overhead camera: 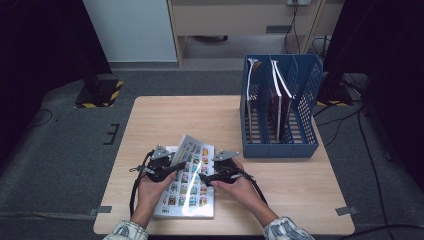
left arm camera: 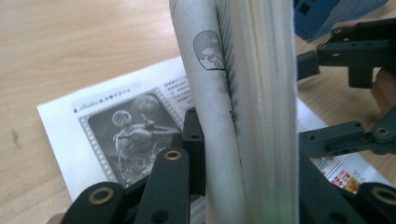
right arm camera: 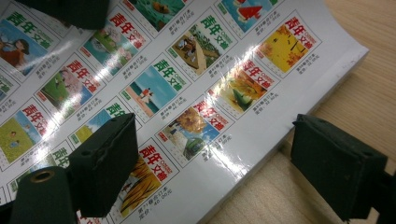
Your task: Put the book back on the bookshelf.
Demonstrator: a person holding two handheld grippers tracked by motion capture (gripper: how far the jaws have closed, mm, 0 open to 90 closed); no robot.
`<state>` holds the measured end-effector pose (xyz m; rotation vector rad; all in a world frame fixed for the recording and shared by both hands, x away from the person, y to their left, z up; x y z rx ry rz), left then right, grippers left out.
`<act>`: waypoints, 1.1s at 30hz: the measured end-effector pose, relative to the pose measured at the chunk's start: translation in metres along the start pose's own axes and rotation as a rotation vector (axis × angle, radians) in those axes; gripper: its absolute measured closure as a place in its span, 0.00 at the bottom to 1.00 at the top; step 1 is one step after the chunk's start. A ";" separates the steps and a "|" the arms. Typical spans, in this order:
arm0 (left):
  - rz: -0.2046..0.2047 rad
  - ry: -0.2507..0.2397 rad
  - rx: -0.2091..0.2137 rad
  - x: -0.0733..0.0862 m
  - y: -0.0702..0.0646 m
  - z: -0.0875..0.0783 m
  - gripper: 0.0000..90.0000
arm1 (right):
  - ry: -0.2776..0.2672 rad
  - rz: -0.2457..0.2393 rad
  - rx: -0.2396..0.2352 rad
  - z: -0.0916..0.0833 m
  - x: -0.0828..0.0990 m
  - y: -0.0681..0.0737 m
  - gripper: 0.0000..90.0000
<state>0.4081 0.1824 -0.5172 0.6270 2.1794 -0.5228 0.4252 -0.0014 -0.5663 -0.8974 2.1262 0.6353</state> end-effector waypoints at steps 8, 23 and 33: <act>0.039 -0.037 -0.009 -0.004 -0.005 -0.007 0.85 | -0.009 0.000 -0.005 -0.003 -0.002 -0.001 0.15; 0.081 -0.102 -0.013 -0.010 -0.012 -0.021 0.86 | -0.044 0.062 -0.060 -0.004 -0.004 -0.002 0.11; 0.088 -0.120 -0.009 -0.011 -0.014 -0.023 0.86 | -0.046 0.095 -0.131 0.000 -0.002 -0.001 0.10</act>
Point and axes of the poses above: each handheld gripper's, and its own axes: z roughly forward along the jaws, x roughly out of its underside, y roughly to its left, the point moved 5 cm from there along z, roughly forward along the jaws, and after that the axes turned 1 degree about -z, right-handed, at the moved point
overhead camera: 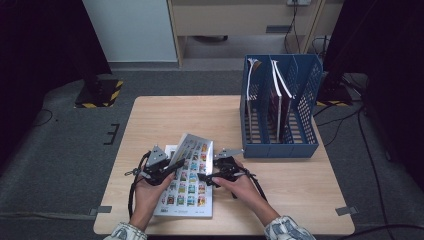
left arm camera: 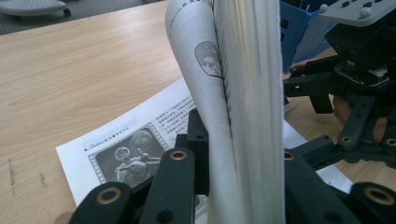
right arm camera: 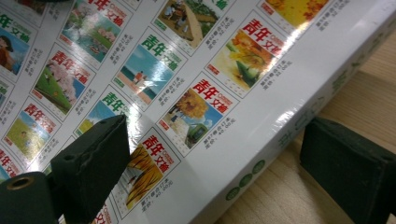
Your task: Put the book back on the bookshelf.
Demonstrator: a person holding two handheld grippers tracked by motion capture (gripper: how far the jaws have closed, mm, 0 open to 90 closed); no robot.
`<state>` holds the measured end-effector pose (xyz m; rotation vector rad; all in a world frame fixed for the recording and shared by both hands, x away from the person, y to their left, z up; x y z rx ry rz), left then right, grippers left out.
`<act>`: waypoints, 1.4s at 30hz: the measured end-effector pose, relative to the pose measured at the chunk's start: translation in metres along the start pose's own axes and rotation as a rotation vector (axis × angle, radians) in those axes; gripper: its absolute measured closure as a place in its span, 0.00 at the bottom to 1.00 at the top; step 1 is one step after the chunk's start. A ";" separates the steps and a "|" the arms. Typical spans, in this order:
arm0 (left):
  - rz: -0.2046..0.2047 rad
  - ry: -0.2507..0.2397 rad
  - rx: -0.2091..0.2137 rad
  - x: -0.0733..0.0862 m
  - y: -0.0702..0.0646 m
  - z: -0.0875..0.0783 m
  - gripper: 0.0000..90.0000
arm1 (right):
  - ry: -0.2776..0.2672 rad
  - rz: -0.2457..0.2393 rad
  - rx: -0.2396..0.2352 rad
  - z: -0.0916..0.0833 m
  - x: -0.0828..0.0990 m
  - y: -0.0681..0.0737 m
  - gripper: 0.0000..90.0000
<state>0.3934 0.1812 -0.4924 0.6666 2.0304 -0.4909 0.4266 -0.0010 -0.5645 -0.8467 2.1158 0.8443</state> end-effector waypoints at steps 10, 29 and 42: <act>-0.039 0.006 0.013 0.001 0.005 0.005 0.86 | 0.042 0.012 -0.002 0.005 0.000 -0.003 0.10; -0.086 0.103 -0.137 0.021 0.036 0.018 0.65 | 0.070 -0.048 -0.004 0.010 0.001 0.007 0.10; -0.083 0.165 -0.273 0.038 0.065 0.011 0.38 | 0.079 -0.074 0.016 0.010 0.002 0.007 0.10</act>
Point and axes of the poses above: each handheld gripper's, and its own axes: z roughly forward along the jaws, x roughly out of its underside, y roughly to its left, the point moved 5 cm from there along z, roughly forward along the jaws, and after that the axes turned 1 degree about -z, right-handed, at the moved point
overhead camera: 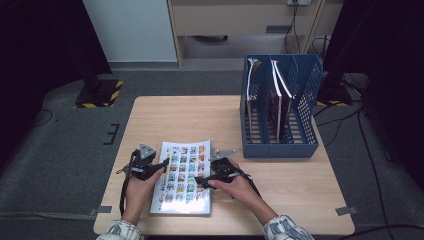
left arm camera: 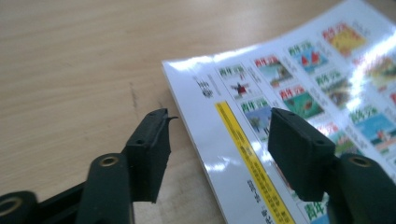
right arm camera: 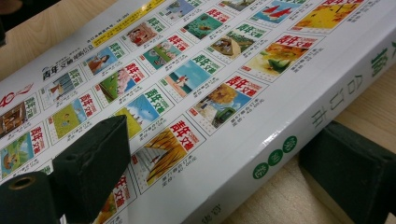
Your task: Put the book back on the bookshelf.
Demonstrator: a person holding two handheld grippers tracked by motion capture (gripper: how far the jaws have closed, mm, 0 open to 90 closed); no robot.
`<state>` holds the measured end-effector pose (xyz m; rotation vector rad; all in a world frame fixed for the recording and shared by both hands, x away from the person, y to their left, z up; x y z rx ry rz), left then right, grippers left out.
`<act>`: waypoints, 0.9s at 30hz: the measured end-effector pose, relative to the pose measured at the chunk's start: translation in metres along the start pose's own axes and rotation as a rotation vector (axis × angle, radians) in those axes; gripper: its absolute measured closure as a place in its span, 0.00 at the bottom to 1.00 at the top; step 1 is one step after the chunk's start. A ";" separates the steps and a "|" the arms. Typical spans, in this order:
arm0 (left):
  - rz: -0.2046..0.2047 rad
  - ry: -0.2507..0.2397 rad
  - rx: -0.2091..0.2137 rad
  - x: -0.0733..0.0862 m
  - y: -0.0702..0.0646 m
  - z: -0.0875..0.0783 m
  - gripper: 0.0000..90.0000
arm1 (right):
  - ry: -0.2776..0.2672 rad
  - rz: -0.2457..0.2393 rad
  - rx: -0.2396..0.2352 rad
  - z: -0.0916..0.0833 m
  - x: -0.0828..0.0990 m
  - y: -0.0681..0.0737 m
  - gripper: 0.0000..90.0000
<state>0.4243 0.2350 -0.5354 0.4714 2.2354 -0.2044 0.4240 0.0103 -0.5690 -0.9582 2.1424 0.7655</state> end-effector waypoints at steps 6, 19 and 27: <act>0.015 0.059 0.045 0.007 -0.007 0.011 0.32 | 0.004 -0.001 0.005 0.000 0.000 0.000 0.10; -0.083 0.057 0.102 0.013 -0.006 0.015 0.28 | 0.010 -0.009 0.024 0.002 -0.001 -0.001 0.05; -0.097 0.051 0.109 0.014 -0.005 0.016 0.28 | 0.019 0.002 -0.006 0.005 -0.007 -0.002 0.13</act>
Point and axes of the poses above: each handheld gripper's, and its own axes: z roughly forward along the jaws, x roughly out of its underside, y roughly to its left, the point moved 5 cm from there along z, roughly forward along the jaws, and after that the axes turned 1 degree about -z, right-handed, at the moved point
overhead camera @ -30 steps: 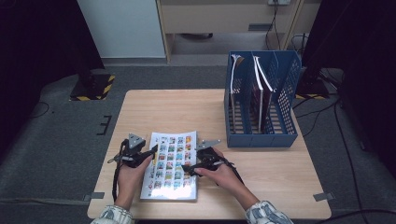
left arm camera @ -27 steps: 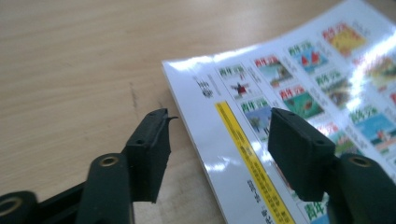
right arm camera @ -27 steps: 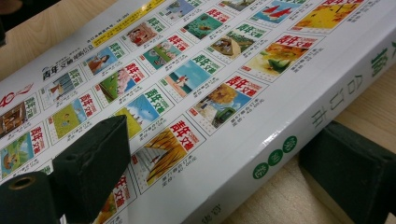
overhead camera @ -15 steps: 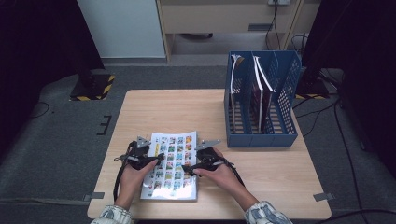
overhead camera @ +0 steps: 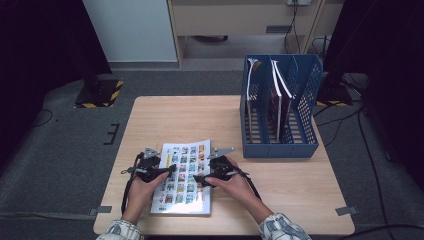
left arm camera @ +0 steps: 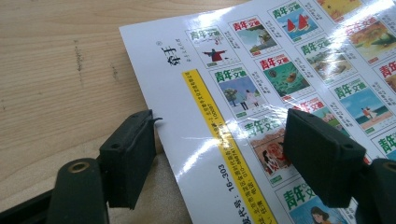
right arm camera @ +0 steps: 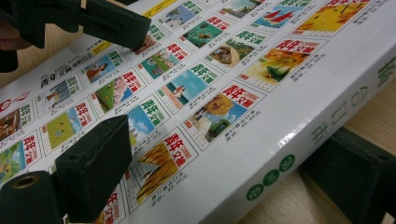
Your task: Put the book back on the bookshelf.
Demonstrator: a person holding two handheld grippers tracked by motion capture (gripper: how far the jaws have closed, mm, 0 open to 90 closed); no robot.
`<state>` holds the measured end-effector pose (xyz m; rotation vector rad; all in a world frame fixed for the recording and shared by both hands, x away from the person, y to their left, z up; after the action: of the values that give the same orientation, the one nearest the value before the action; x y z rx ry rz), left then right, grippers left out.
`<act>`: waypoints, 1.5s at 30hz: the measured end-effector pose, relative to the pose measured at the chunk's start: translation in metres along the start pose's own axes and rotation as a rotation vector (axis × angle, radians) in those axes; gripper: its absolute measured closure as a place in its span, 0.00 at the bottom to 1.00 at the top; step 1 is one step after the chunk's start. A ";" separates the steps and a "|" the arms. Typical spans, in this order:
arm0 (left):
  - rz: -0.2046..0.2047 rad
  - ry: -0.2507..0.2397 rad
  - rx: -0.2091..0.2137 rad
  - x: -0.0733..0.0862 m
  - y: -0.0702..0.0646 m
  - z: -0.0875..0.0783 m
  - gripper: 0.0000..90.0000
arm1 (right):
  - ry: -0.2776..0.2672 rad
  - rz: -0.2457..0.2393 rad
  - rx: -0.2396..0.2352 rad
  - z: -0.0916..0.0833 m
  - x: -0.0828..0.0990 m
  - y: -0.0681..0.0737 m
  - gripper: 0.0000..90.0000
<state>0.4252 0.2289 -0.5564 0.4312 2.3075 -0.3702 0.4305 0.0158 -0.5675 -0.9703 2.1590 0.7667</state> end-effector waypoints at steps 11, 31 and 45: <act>-0.007 -0.002 0.008 0.000 0.001 0.000 0.27 | 0.038 -0.024 -0.066 0.008 -0.016 0.008 0.26; 0.017 -0.007 -0.015 0.000 -0.001 -0.001 0.26 | 0.060 -0.002 -0.110 0.004 -0.030 0.015 0.24; 0.002 0.008 -0.007 -0.001 0.001 -0.001 0.29 | 0.068 0.037 -0.088 0.014 -0.032 0.012 0.16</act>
<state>0.4257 0.2296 -0.5551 0.4319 2.3153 -0.3603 0.4422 0.0462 -0.5491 -1.0168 2.2228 0.8640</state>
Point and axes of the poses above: each handheld gripper's, and its own axes: z roughly forward along the jaws, x roughly out of its underside, y roughly to its left, the point moved 5 cm from there along z, roughly forward along the jaws, and after that the axes turned 1 degree about -z, right-handed, at the moved point
